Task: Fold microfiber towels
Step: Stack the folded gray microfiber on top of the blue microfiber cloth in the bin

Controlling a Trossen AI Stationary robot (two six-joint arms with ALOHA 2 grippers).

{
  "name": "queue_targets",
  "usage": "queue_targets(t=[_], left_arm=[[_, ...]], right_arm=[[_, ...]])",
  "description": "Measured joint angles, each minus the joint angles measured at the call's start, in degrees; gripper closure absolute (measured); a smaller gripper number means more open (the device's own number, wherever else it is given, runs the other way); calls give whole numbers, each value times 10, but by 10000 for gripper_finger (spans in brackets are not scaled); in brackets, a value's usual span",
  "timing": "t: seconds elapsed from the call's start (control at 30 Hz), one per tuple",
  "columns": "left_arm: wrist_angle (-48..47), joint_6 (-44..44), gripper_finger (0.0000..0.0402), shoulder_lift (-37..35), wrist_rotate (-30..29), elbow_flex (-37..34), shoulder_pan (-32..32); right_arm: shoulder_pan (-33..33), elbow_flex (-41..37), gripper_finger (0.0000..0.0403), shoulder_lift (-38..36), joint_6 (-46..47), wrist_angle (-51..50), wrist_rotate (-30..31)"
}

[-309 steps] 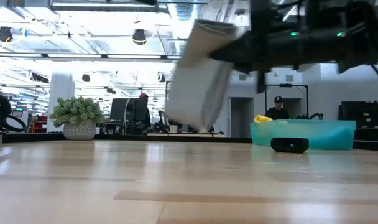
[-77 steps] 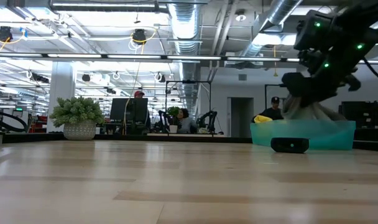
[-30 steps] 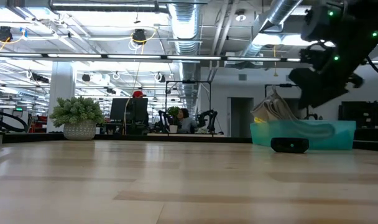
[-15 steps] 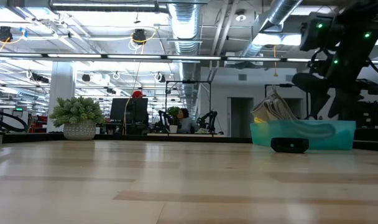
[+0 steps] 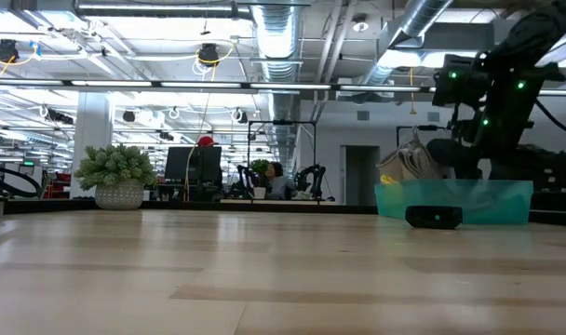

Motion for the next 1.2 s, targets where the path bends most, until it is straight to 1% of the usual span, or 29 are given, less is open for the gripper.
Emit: queue_targets(t=[0.07, 0.13, 0.23, 0.33, 0.5, 0.53, 0.57, 0.73, 0.87, 1.0, 1.1, 1.2], left_arm=[[0, 1, 212, 0, 2, 0, 0], [0, 1, 212, 0, 3, 0, 0], [0, 1, 212, 0, 5, 0, 0], [0, 1, 212, 0, 5, 0, 0], [0, 0, 212, 0, 5, 0, 0], [0, 0, 212, 0, 5, 0, 0], [0, 0, 212, 0, 5, 0, 0], [0, 0, 212, 0, 5, 0, 0], [0, 0, 212, 0, 5, 0, 0], [0, 1, 212, 0, 5, 0, 0], [0, 1, 212, 0, 5, 0, 0], [0, 2, 212, 0, 5, 0, 0]], right_arm=[[-5, -8, 159, 6, -12, 30, -21], [-10, -9, 163, 13, -16, 34, -34], [-17, -9, 190, 21, -19, 33, -39], [-20, -9, 241, 21, -32, 35, -48], [-16, -9, 357, 7, -49, 32, -53], [-14, -9, 375, 2, -51, 31, -54], [-12, -9, 382, -5, -51, 29, -53], [-9, 7, 367, -37, -41, -8, -47], [-8, 21, 381, -56, -13, -79, -26], [-8, 23, 382, -61, 28, -152, -4], [-8, 23, 371, -61, 56, -197, 8], [-2, 23, 361, -61, 63, -206, 25]])
